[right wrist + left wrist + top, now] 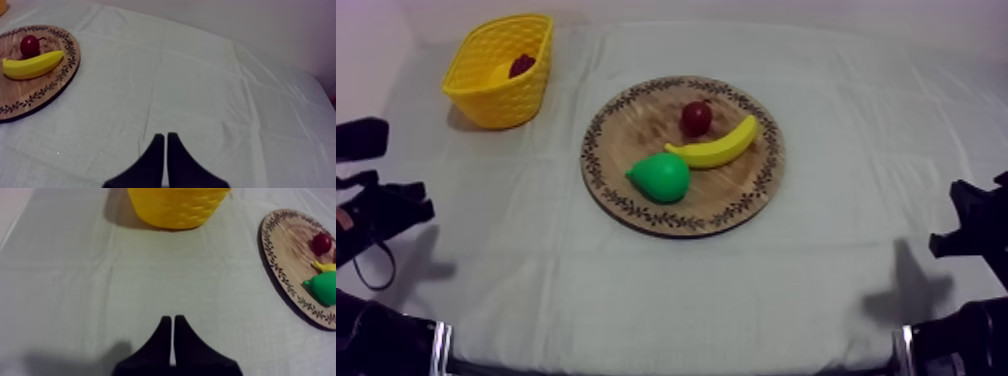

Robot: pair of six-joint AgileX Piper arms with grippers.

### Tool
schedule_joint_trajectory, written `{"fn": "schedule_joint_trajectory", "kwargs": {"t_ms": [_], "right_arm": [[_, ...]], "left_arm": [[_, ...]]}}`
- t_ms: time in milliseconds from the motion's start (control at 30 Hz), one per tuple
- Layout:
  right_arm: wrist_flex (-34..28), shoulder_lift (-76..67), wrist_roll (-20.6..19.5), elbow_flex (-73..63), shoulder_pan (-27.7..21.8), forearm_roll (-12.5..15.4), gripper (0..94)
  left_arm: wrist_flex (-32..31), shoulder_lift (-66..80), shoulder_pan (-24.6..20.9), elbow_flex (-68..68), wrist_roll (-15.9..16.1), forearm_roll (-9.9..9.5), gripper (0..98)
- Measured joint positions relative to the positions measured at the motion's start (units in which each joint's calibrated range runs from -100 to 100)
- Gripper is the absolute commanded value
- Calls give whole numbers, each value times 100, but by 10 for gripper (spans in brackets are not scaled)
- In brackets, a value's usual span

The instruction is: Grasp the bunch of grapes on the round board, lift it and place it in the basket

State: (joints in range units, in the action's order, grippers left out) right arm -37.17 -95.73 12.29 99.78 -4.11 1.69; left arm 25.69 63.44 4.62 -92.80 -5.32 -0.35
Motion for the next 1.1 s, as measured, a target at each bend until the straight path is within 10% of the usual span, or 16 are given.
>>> {"fn": "schedule_joint_trajectory", "kwargs": {"t_ms": [400, 1100], "right_arm": [[0, 0, 0, 0, 0, 0, 5], [0, 0, 0, 0, 0, 0, 5]], "left_arm": [[318, 2038, 57, -690, 341, -52, 0], [496, 3622, 17, -704, -544, -149, 0]]}}
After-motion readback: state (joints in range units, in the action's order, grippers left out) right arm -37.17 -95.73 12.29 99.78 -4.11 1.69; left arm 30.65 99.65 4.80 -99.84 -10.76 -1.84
